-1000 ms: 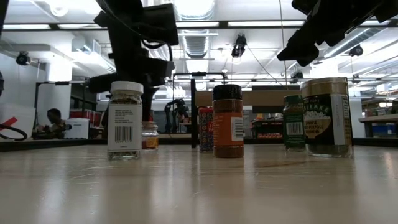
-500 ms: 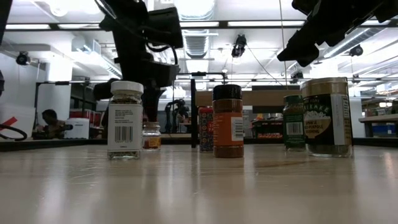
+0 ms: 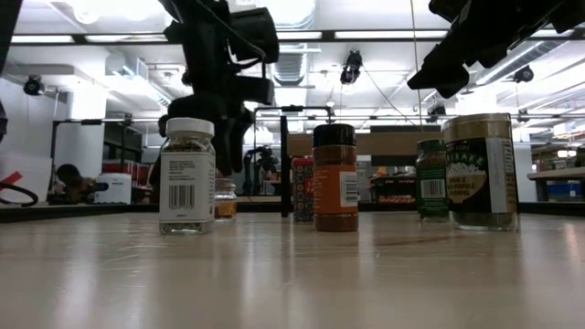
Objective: Shelf spices
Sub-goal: Put the light brown seasoning bottle on the shelf
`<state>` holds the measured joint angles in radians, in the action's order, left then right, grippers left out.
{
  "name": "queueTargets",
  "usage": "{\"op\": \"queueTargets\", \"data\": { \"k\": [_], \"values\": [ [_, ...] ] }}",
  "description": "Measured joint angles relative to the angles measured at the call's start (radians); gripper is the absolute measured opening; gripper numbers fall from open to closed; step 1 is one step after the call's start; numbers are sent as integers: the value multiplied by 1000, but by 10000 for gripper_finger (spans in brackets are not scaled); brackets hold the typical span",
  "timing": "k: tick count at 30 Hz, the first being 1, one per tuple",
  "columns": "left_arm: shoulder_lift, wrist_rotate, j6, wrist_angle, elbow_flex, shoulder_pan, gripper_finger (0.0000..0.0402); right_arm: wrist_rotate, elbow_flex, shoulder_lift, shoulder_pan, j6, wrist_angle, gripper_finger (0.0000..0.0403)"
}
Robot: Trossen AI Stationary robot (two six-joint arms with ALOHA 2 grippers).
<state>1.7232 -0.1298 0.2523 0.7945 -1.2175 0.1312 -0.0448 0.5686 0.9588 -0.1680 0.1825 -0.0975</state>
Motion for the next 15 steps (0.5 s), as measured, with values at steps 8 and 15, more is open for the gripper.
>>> {"op": "queueTargets", "data": {
  "k": [8, 15],
  "values": [
    [56, 11, 39, 26, -3, 4, 244, 0, 0, 0, 0, -2, 1, 204],
    [77, 44, 106, 26, -18, 2, 258, 0, 0, 0, 0, -8, -1, 204]
  ]
}}
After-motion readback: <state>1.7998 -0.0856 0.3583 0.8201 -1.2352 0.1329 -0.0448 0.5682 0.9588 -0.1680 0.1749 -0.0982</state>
